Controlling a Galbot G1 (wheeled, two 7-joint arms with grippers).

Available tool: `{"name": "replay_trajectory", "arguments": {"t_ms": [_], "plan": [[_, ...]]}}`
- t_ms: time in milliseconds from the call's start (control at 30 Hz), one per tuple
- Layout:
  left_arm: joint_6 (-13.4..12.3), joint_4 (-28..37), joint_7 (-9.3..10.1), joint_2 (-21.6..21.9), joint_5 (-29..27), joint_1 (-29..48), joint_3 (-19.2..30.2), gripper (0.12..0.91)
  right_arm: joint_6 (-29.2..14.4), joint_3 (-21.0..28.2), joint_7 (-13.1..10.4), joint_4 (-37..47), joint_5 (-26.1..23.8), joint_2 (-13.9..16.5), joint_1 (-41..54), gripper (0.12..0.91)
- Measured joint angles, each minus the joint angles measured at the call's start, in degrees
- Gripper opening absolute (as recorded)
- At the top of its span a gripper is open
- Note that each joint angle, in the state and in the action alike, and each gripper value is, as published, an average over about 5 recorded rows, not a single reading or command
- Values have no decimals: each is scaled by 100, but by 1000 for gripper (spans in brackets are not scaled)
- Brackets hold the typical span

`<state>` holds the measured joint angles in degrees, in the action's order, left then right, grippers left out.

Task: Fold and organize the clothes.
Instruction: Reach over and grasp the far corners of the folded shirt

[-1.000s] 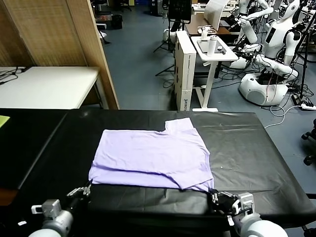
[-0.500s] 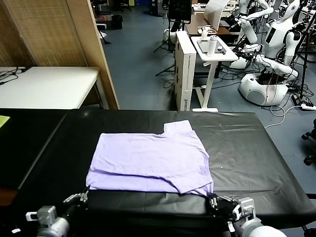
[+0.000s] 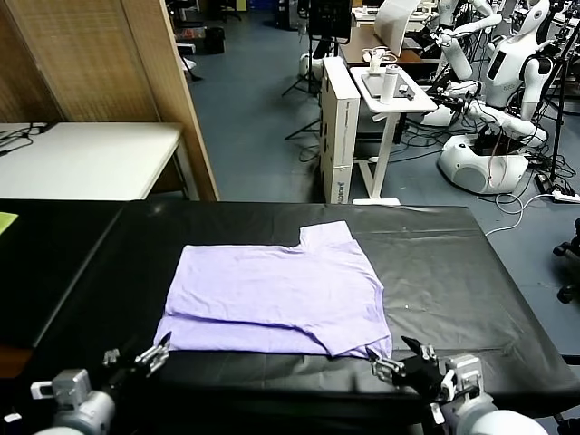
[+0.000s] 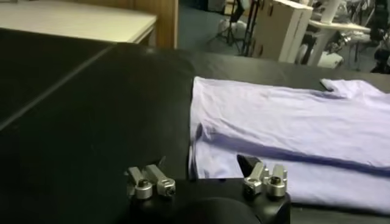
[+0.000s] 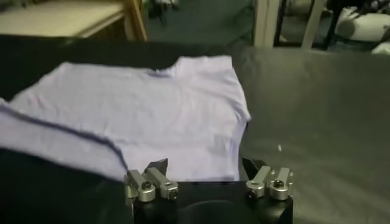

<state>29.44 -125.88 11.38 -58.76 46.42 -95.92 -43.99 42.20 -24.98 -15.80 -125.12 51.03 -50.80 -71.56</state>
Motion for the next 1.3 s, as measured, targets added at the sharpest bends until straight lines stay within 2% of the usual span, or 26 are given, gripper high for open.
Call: {"name": "replay_trajectory", "arguments": {"t_ms": [133, 233, 333, 600, 867, 1067, 1300], "plan": [[364, 212, 457, 38, 459, 690, 167, 907, 0, 415, 4, 693, 101, -34, 921, 907], [543, 482, 602, 64, 727, 1309, 352, 907, 0, 713, 38, 1209, 125, -84, 1518, 907], [651, 835, 648, 93, 835, 1936, 573, 907, 0, 967, 41, 1718, 108, -166, 2021, 907], [683, 1976, 478, 172, 710, 3316, 1310, 907, -1, 1542, 26, 2966, -120, -563, 3068, 907], [695, 3031, 426, 59, 593, 4405, 2022, 907, -1, 1935, 181, 3839, -375, -961, 3734, 907], [662, 3536, 286, -34, 418, 4819, 2248, 907, -1, 2175, 289, 4317, -502, -1132, 4031, 907], [603, 3896, 179, -75, 331, 4943, 2306, 907, -90, 2398, 324, 4693, -566, -1322, 4267, 907]]}}
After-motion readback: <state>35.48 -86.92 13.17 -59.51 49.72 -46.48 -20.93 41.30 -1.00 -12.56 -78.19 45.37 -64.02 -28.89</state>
